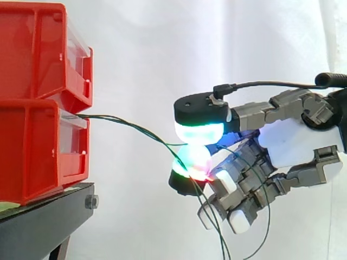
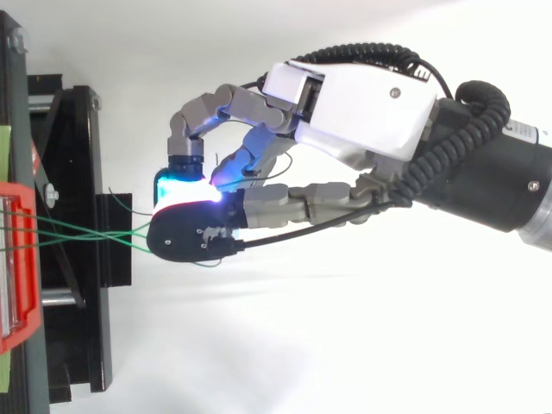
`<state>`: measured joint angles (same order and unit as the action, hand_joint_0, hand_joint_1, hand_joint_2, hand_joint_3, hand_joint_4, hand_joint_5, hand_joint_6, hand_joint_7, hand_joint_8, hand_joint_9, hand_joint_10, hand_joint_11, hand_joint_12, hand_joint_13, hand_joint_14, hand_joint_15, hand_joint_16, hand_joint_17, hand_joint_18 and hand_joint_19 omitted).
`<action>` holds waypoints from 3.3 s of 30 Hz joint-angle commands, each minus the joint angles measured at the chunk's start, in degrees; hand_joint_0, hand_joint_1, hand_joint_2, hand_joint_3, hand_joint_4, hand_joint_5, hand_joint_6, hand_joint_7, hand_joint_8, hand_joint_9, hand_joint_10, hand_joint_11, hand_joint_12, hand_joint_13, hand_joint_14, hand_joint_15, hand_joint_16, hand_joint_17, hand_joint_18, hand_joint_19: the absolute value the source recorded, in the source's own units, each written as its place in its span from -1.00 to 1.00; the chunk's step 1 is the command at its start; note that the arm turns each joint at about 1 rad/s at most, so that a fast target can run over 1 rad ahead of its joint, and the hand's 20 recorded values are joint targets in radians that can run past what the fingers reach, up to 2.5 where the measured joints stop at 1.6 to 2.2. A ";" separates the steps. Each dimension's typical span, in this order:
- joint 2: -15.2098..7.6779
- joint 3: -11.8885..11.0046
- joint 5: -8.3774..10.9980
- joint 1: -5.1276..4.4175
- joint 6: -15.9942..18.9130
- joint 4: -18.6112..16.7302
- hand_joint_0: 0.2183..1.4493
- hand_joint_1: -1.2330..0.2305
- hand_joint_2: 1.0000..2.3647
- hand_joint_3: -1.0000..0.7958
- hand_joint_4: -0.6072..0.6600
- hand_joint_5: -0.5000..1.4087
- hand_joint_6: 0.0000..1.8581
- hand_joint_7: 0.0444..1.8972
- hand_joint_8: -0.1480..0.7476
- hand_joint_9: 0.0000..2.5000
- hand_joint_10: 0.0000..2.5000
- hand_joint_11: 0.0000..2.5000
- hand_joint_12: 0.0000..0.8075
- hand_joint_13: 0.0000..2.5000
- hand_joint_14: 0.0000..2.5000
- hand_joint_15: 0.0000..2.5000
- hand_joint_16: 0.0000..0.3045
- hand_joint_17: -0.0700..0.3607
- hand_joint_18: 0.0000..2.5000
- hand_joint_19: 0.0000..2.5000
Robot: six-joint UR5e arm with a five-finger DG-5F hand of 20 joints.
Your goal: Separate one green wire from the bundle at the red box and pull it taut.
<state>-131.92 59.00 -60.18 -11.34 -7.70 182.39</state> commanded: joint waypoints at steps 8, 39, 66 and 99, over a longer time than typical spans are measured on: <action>0.00 0.06 -0.03 -0.09 0.32 0.15 -0.39 -0.44 -0.99 -0.33 0.14 -0.67 -0.04 0.11 -0.08 -0.15 -0.98 -0.29 -0.13 -0.29 -0.98 -0.60 -0.67 -0.16 -0.34 -0.53; 0.00 -0.03 0.23 0.18 6.12 0.51 -0.41 -0.24 -0.98 -0.01 0.17 -0.66 -0.04 0.10 0.04 -0.09 -0.98 -0.32 0.01 -0.22 -0.99 -0.62 -0.61 -0.06 -0.25 -0.55; 0.00 -0.03 0.32 0.00 8.94 0.42 -0.41 -0.15 -0.98 -0.20 0.12 -0.65 -0.06 0.17 -0.06 -0.09 -0.98 -0.30 -0.09 -0.25 -0.99 -0.60 -0.67 -0.15 -0.31 -0.51; 0.00 -0.03 0.15 0.00 9.11 0.42 -0.38 -0.31 -0.98 0.05 0.09 -0.65 -0.03 0.12 0.03 -0.07 -0.98 -0.26 0.00 -0.21 -0.99 -0.61 -0.62 -0.07 -0.23 -0.55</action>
<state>-131.92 58.98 -60.08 -11.35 1.44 182.82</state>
